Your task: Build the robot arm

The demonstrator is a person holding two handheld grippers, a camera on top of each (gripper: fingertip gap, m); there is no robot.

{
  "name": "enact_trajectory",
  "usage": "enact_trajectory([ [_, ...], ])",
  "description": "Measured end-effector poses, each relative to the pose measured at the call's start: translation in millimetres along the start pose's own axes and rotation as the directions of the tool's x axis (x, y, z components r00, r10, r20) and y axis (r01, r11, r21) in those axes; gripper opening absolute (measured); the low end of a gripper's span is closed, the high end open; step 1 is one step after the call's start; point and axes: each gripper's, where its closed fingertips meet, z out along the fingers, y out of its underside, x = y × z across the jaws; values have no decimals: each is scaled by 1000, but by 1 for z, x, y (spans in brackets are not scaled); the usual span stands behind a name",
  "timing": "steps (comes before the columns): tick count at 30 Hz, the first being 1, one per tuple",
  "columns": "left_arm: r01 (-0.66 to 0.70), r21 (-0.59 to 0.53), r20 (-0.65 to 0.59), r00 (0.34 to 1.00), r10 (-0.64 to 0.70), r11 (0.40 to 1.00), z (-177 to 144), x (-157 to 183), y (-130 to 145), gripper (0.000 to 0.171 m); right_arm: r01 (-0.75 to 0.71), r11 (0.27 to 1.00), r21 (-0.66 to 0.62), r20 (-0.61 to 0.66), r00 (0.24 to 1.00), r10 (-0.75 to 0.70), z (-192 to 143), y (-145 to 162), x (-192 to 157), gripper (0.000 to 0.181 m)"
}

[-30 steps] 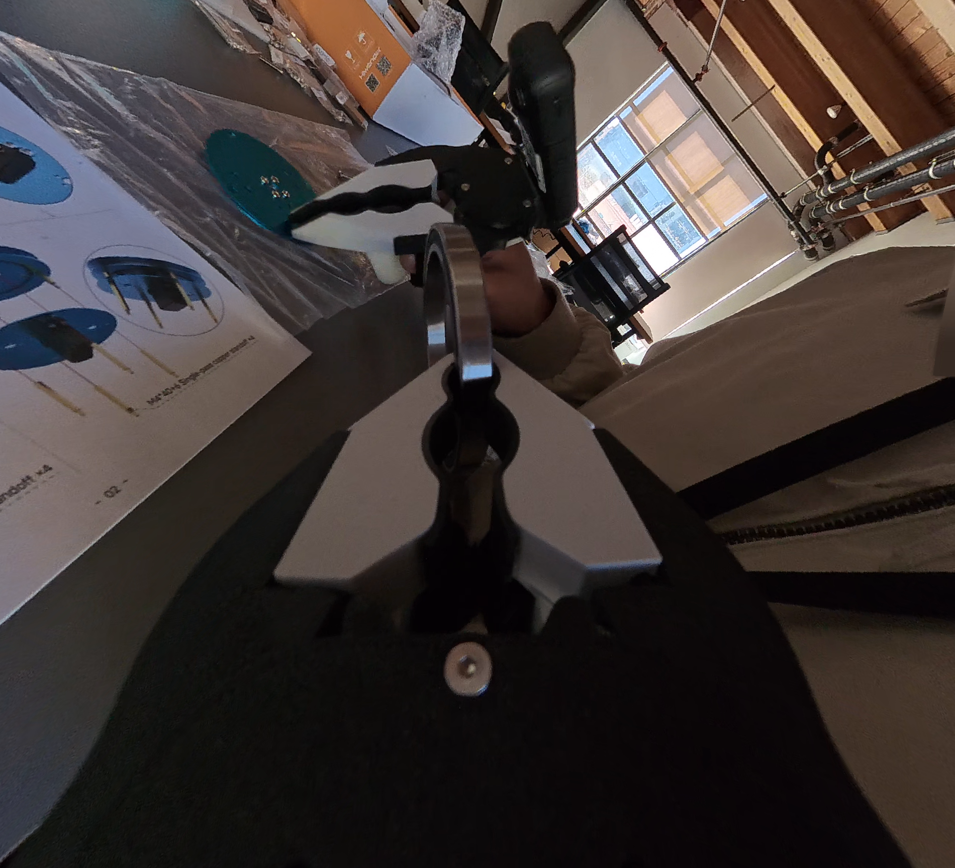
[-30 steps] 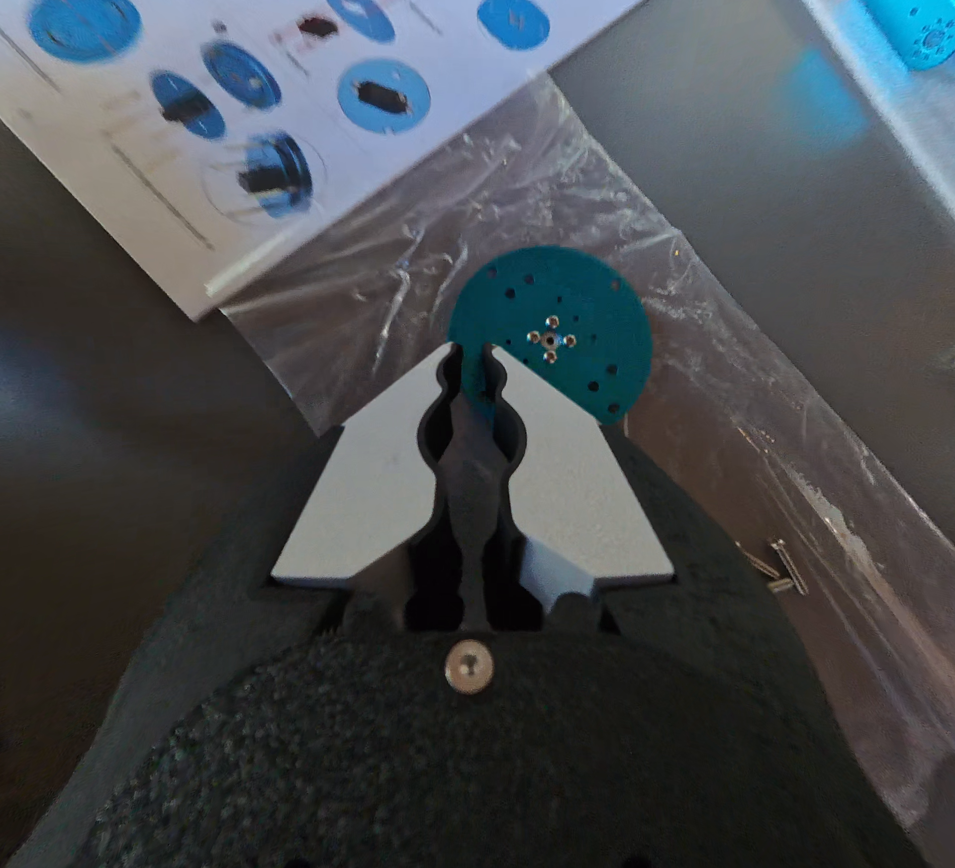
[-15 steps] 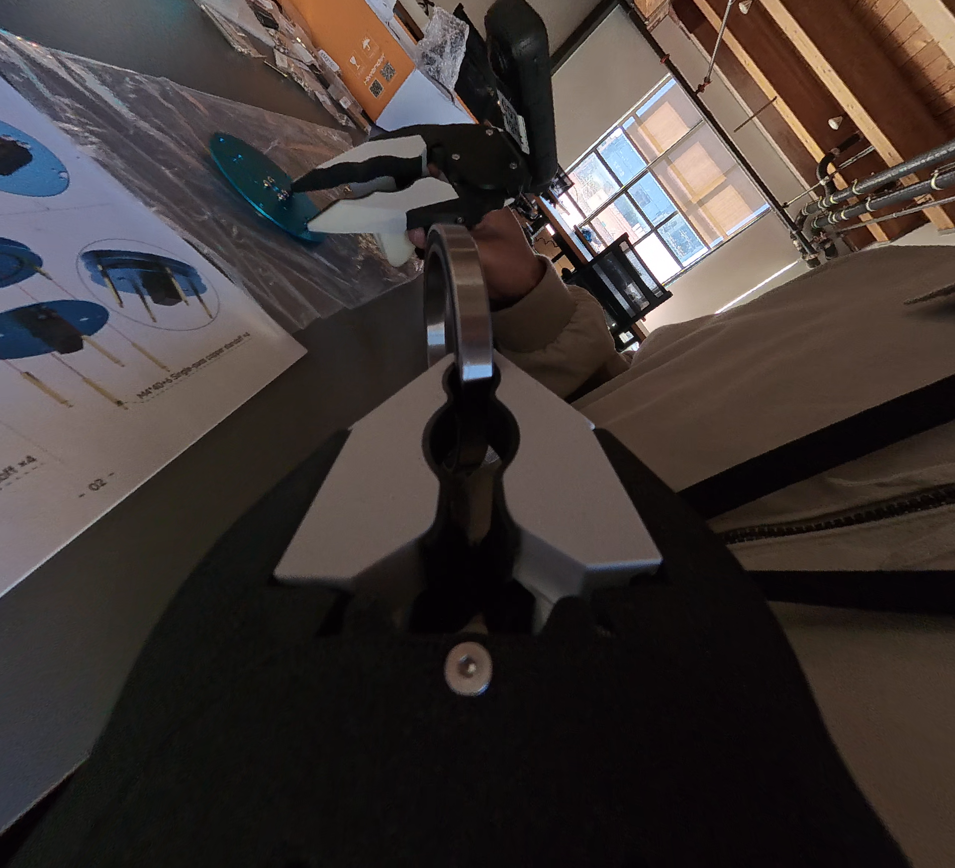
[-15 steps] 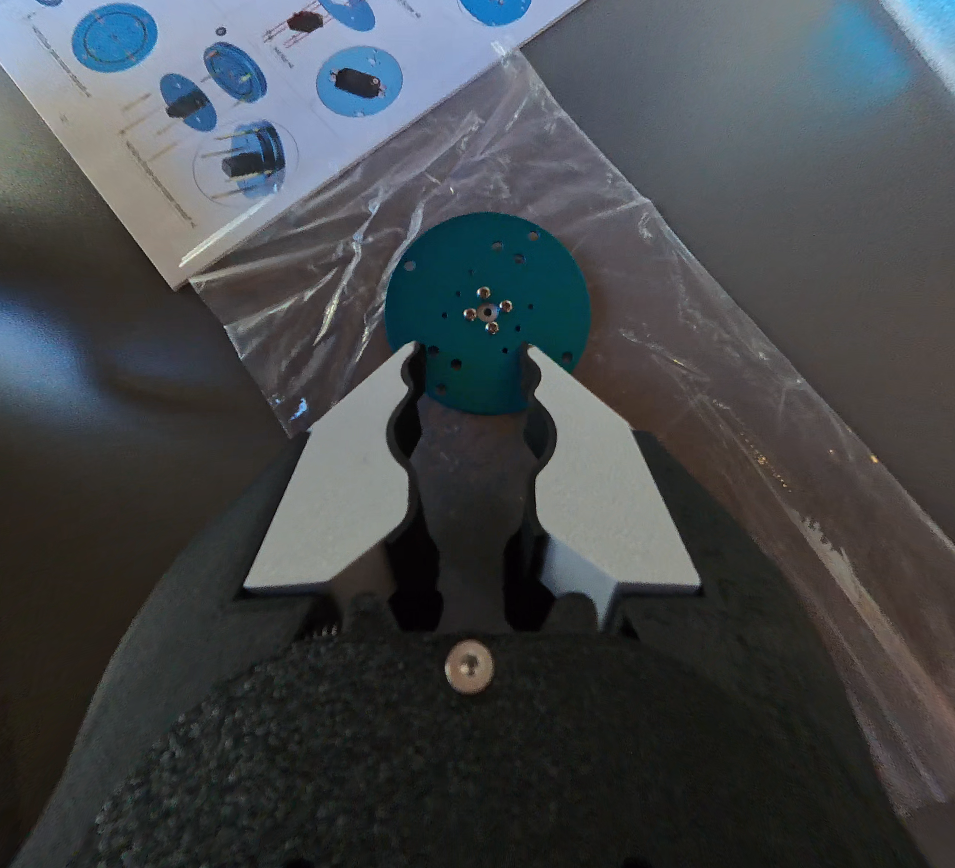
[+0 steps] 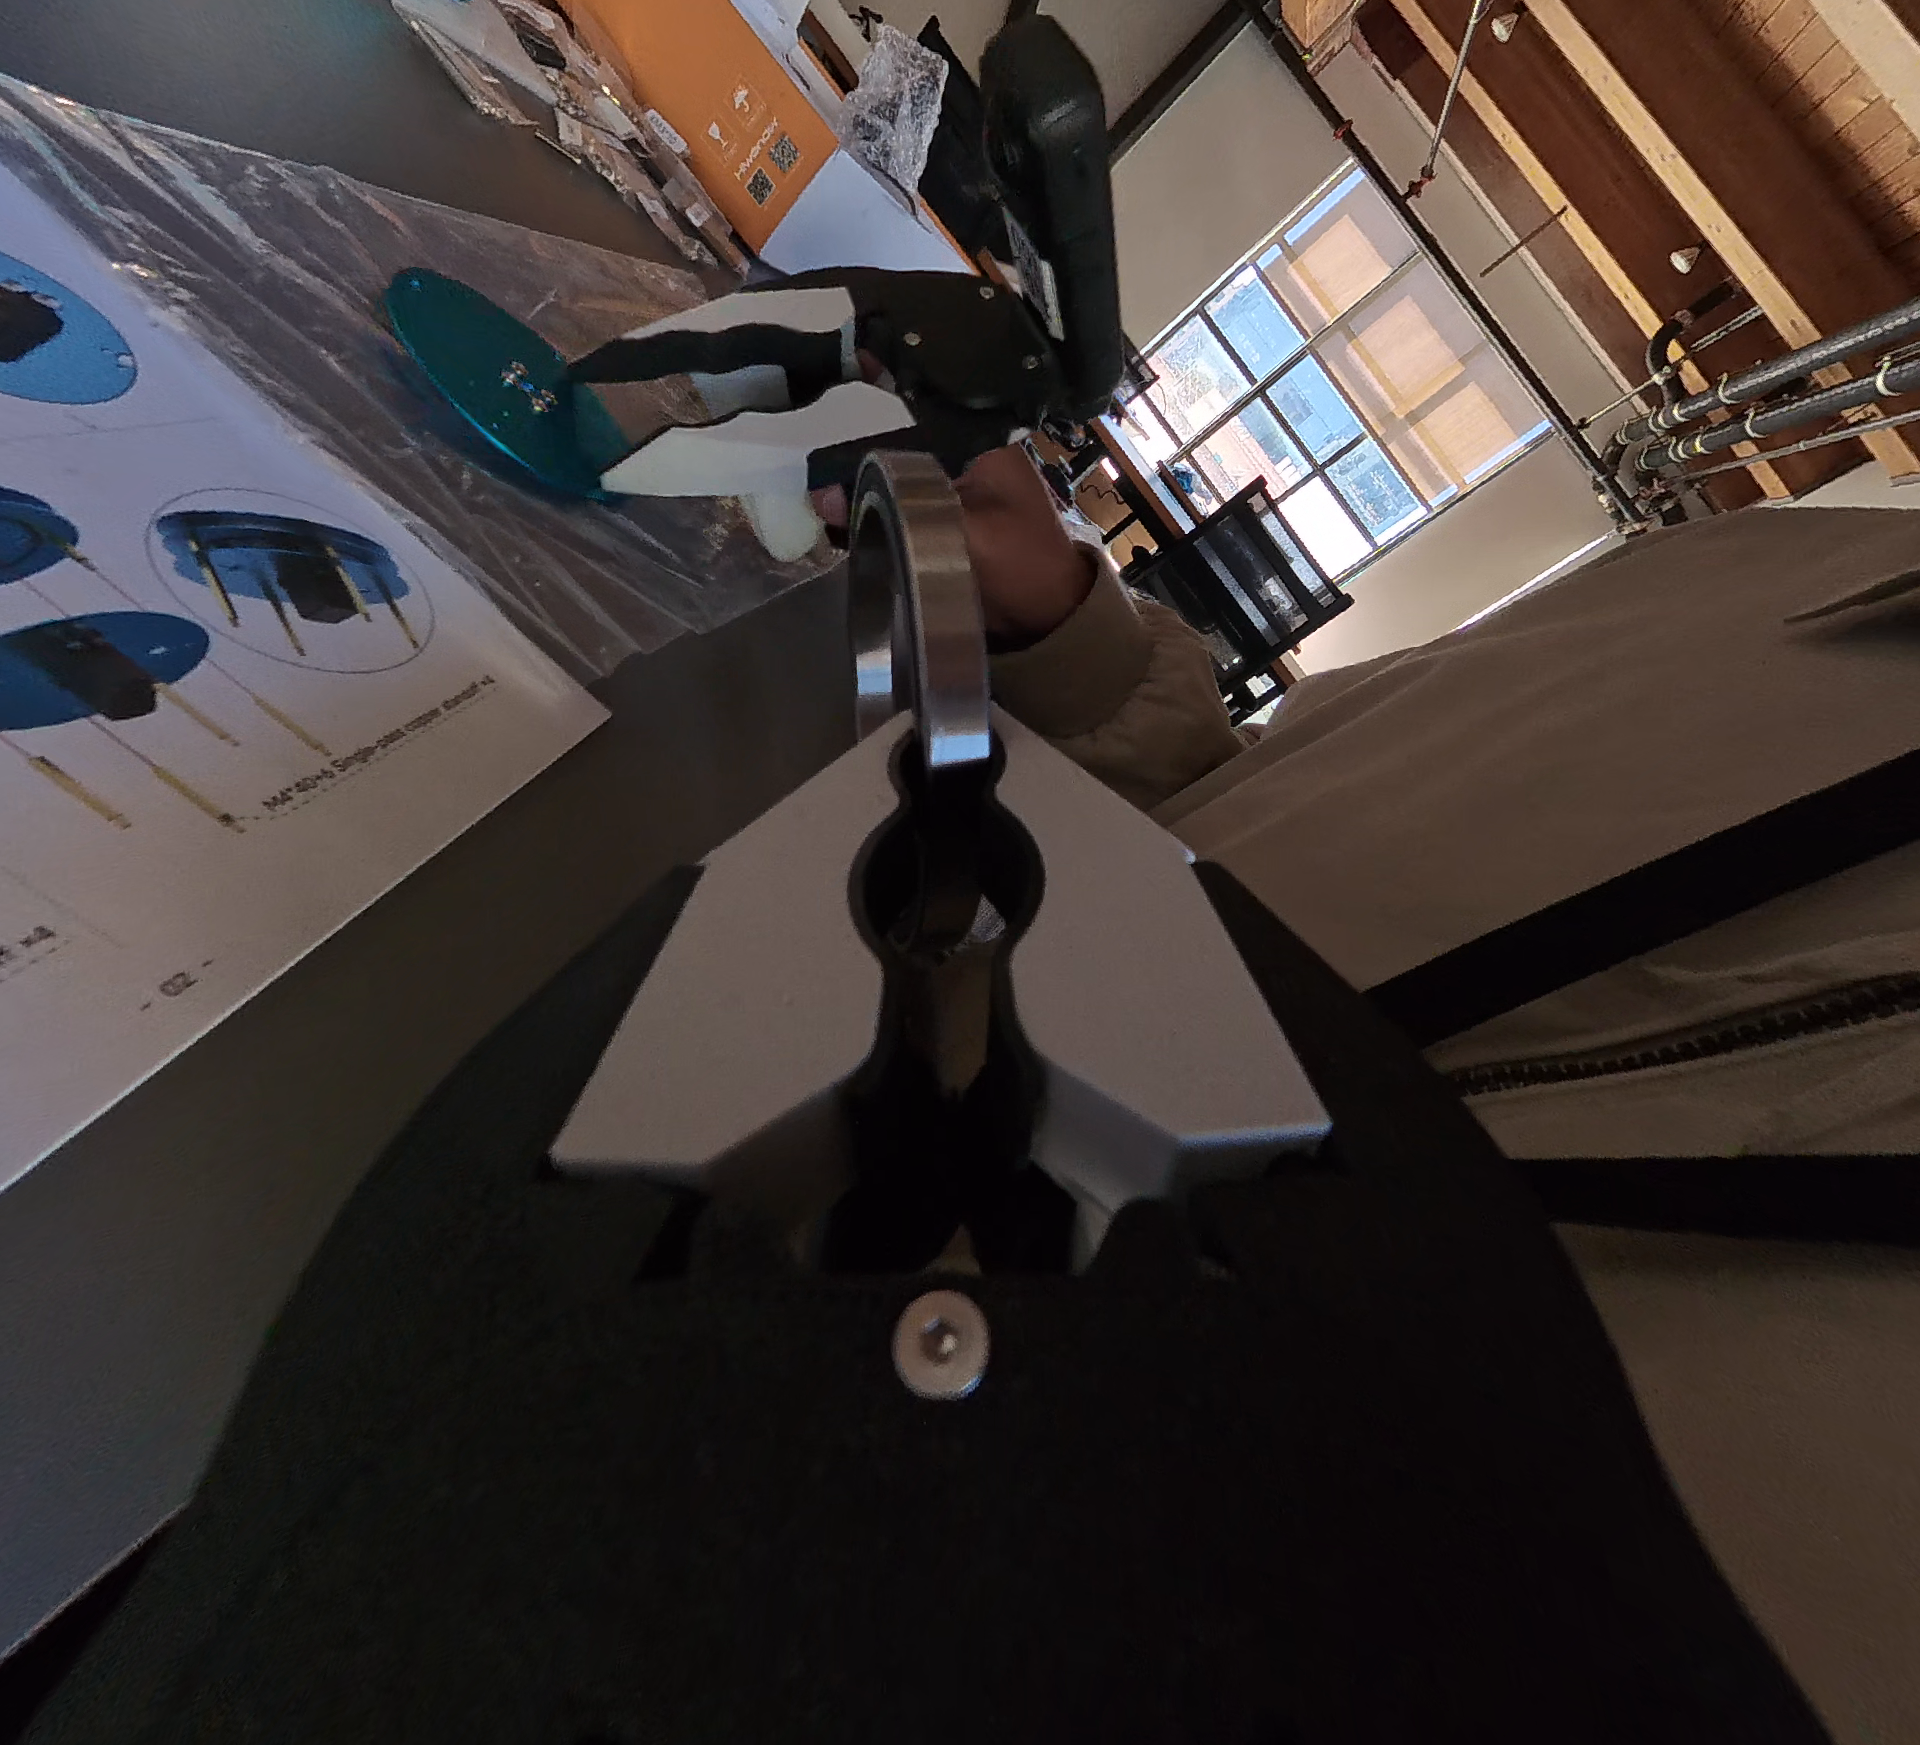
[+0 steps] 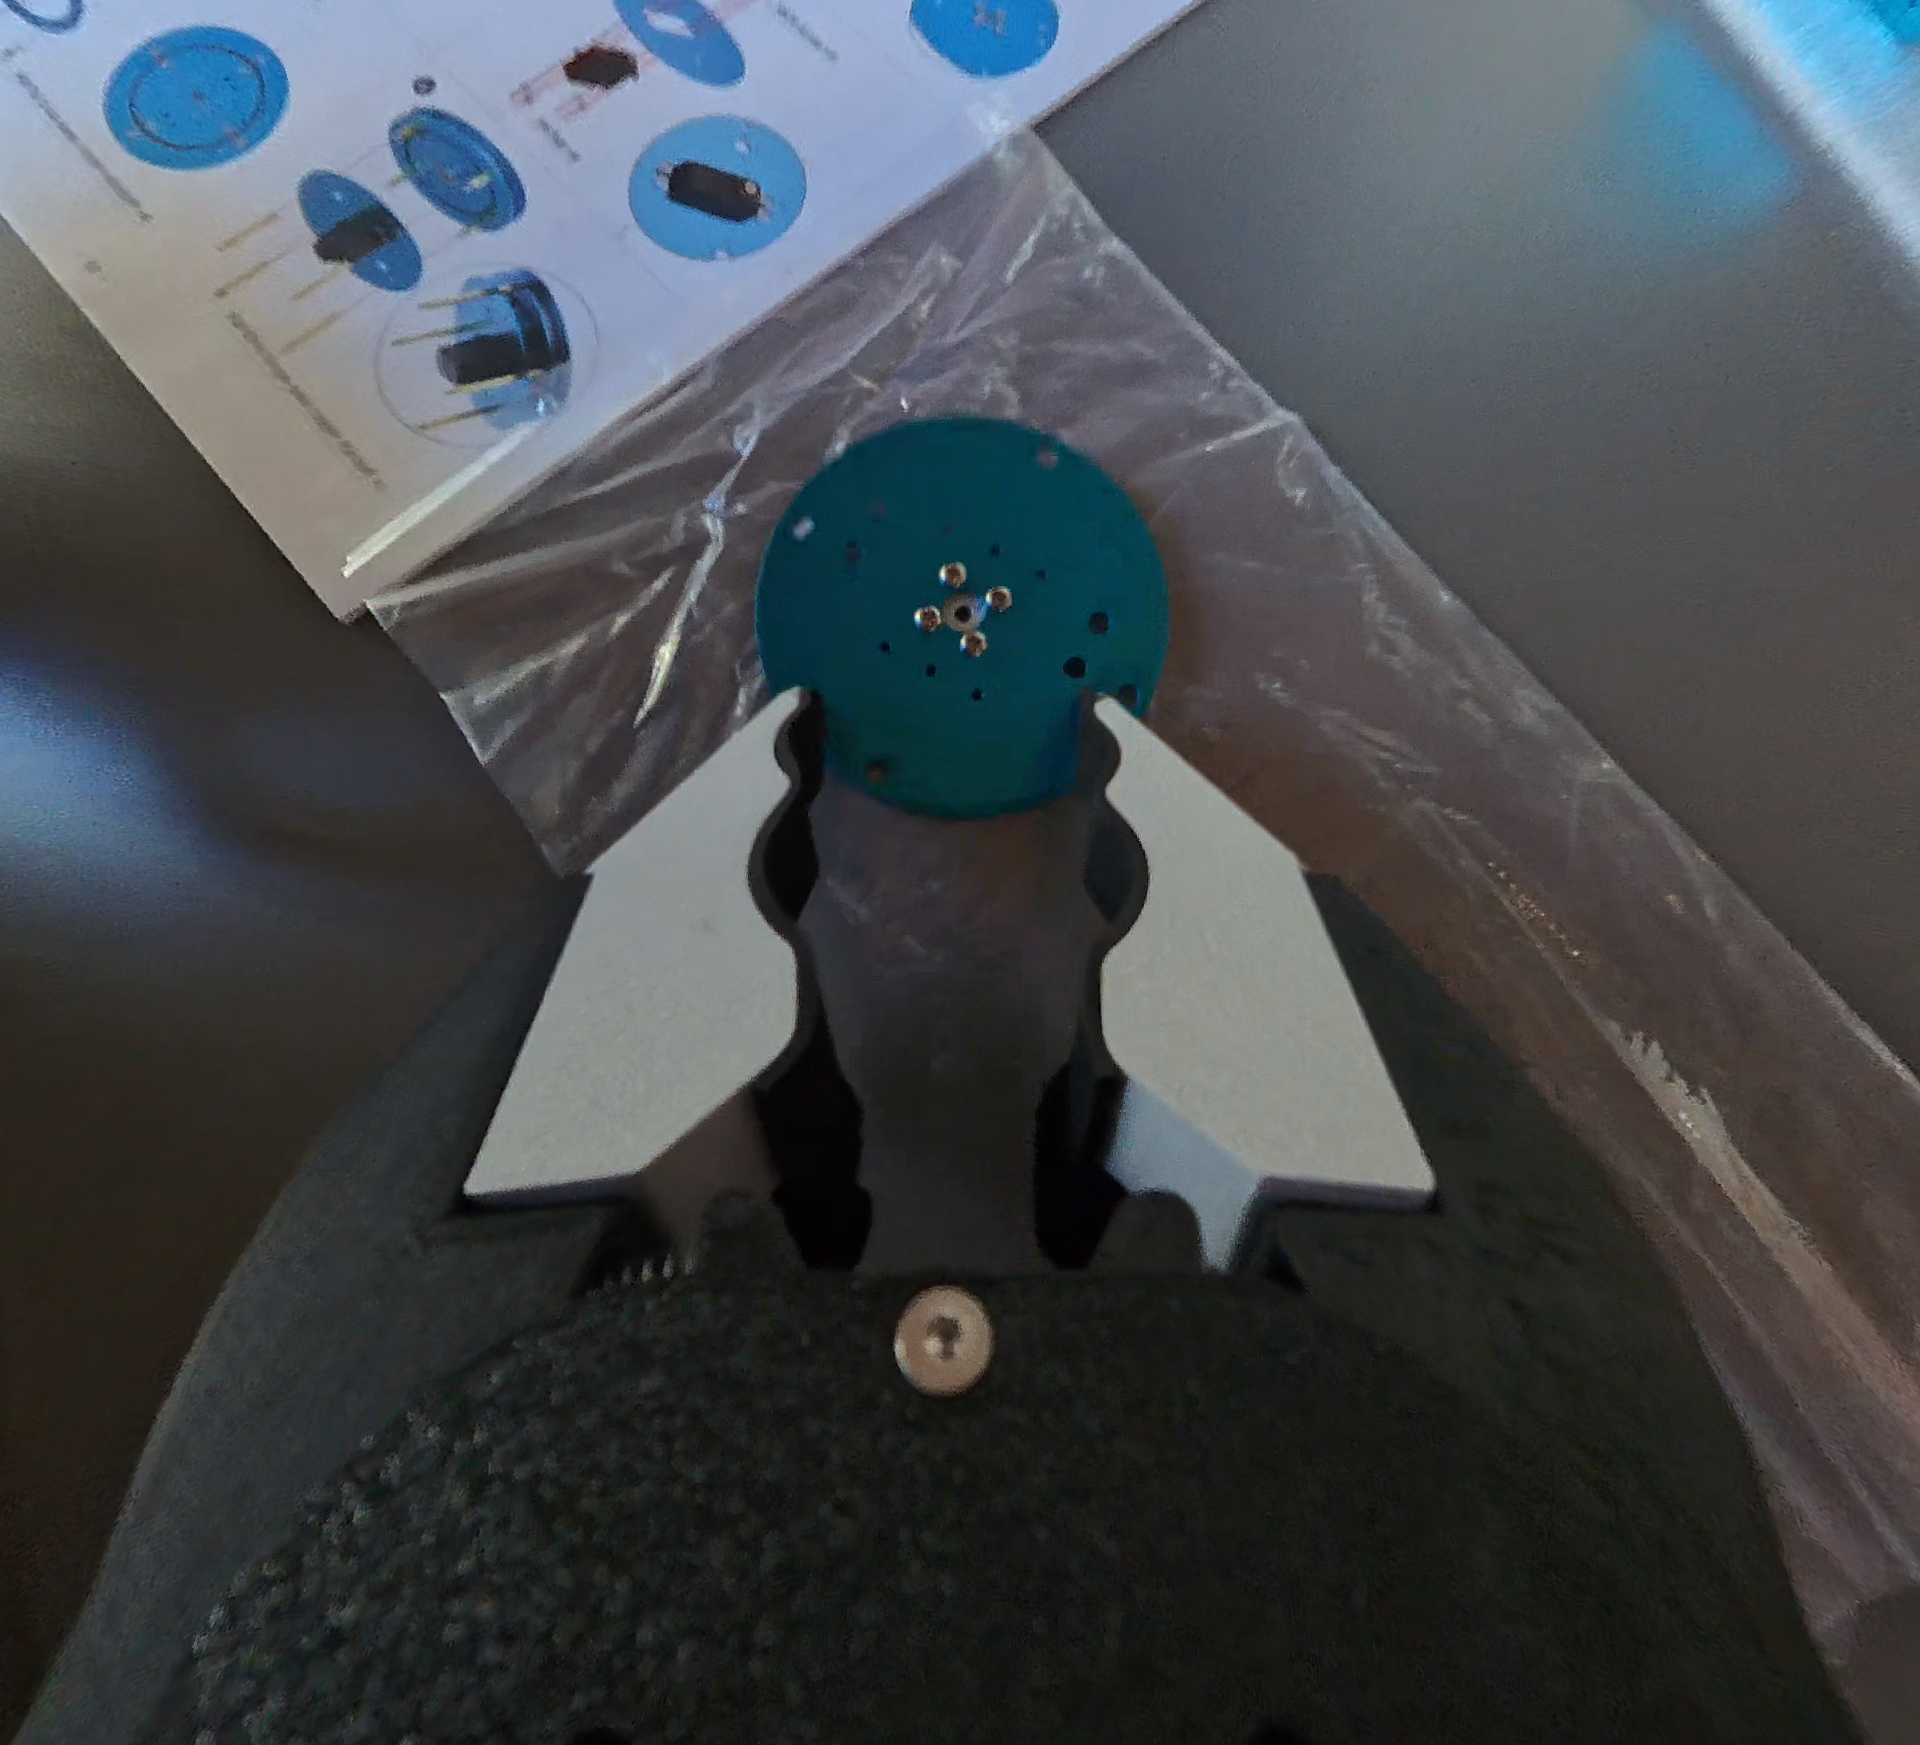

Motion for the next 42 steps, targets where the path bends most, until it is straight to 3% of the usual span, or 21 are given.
enact_trajectory([
  [6,1,6,-1,1000,-1,1000,-1,1,0,4,21,1000,3,21,1000,-21,0,-1,3,47],
  [9,-2,4,-3,1000,2,1000,0,2,0,5,34,999,-8,32,999,-33,2,-2,10,37],
  [13,-1,11,-6,1000,1,1000,1,3,0,4,84,996,-37,-15,996,-85,2,-4,24,41],
  [16,0,18,-1,1000,0,1000,0,2,0,4,95,995,-12,30,995,-95,-2,-11,15,45],
  [22,9,22,-4,1000,-9,1000,1,1,-1,4,117,993,-26,24,993,-116,15,-10,7,89],
  [25,12,24,-9,1000,-12,1000,1,2,-1,4,110,993,-41,79,991,-106,15,-8,6,76],
  [34,10,30,-14,1000,-10,1000,2,2,-2,4,443,890,-113,370,850,-376,9,-1,16,70],
  [38,13,34,-15,1000,-13,999,4,1,-2,3,451,884,-123,416,832,-367,3,0,19,76],
  [42,33,40,-22,999,-32,999,4,-1,-3,3,350,936,-19,377,870,-318,-8,-10,11,74],
])
